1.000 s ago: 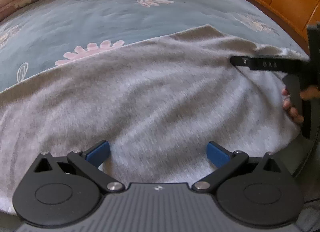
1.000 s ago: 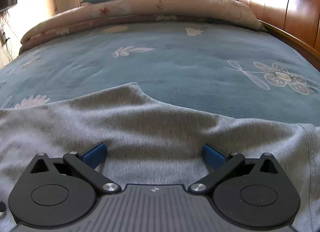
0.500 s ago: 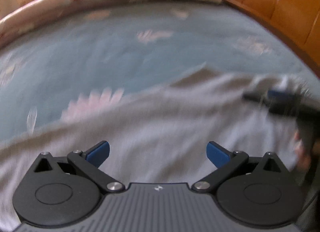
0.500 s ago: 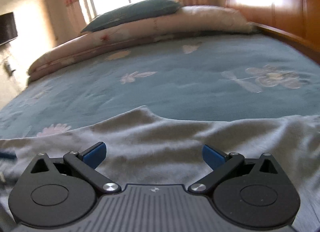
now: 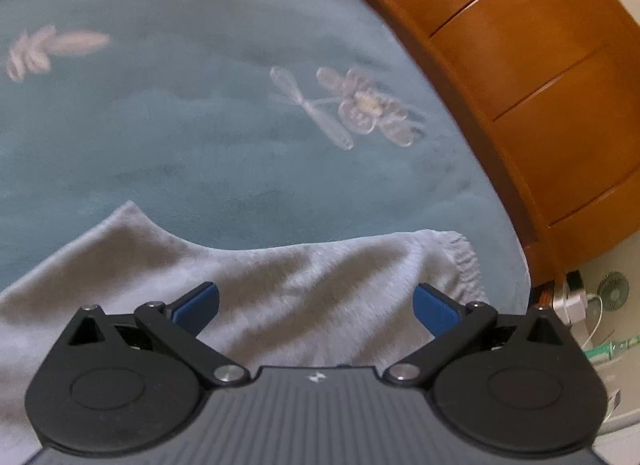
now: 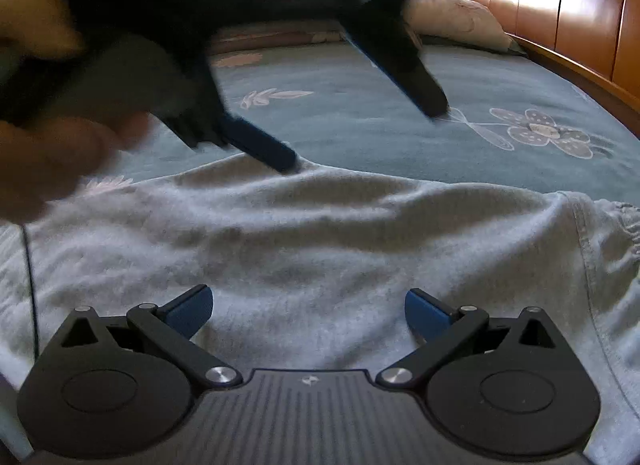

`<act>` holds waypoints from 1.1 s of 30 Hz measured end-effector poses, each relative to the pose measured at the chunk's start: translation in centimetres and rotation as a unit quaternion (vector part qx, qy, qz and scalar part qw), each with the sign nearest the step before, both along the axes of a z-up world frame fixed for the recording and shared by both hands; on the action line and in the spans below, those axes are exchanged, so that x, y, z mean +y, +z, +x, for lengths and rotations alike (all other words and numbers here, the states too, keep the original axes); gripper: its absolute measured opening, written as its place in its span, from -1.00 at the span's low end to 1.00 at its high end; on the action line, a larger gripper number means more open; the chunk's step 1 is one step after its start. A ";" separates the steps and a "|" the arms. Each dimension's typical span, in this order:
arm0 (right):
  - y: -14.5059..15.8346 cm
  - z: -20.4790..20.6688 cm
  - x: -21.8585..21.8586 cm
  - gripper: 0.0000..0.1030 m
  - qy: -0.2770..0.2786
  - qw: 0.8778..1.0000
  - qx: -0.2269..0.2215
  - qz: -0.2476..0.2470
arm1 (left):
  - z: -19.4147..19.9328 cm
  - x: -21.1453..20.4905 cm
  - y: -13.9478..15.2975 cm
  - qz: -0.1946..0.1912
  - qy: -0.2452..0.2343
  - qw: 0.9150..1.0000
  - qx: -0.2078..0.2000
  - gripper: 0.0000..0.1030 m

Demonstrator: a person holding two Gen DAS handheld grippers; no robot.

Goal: Fold clothes

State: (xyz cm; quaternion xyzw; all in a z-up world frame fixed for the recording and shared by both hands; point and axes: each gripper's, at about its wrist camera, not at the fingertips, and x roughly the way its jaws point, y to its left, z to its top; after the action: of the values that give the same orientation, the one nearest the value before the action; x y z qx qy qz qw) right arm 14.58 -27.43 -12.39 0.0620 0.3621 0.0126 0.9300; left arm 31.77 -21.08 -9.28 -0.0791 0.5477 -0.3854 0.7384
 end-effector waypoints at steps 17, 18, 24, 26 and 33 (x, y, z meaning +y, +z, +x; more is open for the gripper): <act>0.2 0.0 -1.0 1.00 -0.022 0.999 0.009 0.046 | 0.9 1.3 1.0 0.006 0.016 0.999 -0.033 0.99; 0.2 0.0 -0.9 1.00 -0.021 0.999 0.010 0.047 | 1.0 1.8 1.0 0.006 0.022 0.999 -0.031 0.99; 0.1 -0.1 -1.5 1.00 -0.016 0.998 0.010 0.055 | 3.2 2.8 -1.3 0.024 0.066 0.997 -0.015 0.99; 0.1 0.0 -1.4 1.00 -0.018 0.998 0.010 0.052 | 3.7 2.9 -1.6 0.021 0.075 0.997 -0.015 0.99; 0.0 0.0 -1.2 1.00 -0.019 0.998 0.012 0.051 | 3.2 3.7 1.0 0.014 0.074 0.996 -0.039 0.99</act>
State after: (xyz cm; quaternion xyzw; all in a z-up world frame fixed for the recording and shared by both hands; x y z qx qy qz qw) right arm 14.62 -28.64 -12.36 0.1165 0.3708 0.0129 0.9213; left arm 34.95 -17.35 -8.27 -0.0940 0.5168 -0.3242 0.7868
